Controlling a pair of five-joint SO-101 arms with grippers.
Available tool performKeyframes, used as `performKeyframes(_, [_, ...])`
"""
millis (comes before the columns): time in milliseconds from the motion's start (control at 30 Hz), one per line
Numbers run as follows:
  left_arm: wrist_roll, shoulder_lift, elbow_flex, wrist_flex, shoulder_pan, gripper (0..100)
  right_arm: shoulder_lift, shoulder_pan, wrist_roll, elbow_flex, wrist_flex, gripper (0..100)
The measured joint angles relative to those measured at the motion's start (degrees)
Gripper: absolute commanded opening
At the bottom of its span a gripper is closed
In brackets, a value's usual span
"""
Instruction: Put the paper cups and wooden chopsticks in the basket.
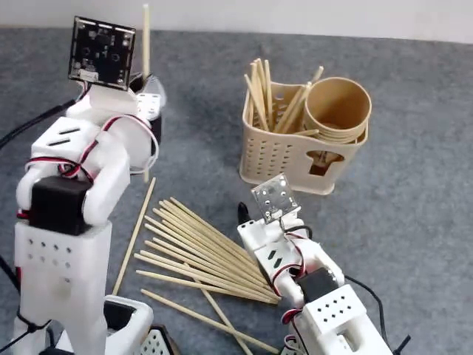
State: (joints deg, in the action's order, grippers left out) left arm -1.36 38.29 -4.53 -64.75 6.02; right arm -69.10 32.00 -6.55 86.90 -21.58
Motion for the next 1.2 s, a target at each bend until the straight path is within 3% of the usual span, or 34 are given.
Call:
performKeyframes(233, [0.0,0.0,2.6,9.2,7.6,1,0.0,0.0,0.0,0.0,0.0,11.9])
performKeyframes(600, [0.0,0.0,2.4,24.4,18.5,1,0.0,0.0,-8.2,2.1,0.0,11.9])
performKeyframes(1000, [0.0,0.0,-18.5,53.5,21.9,1,0.0,0.0,-9.8,2.1,0.0,11.9])
performKeyframes(1200, [0.0,0.0,-27.3,62.1,22.2,1,0.0,0.0,-9.8,2.1,0.0,11.9])
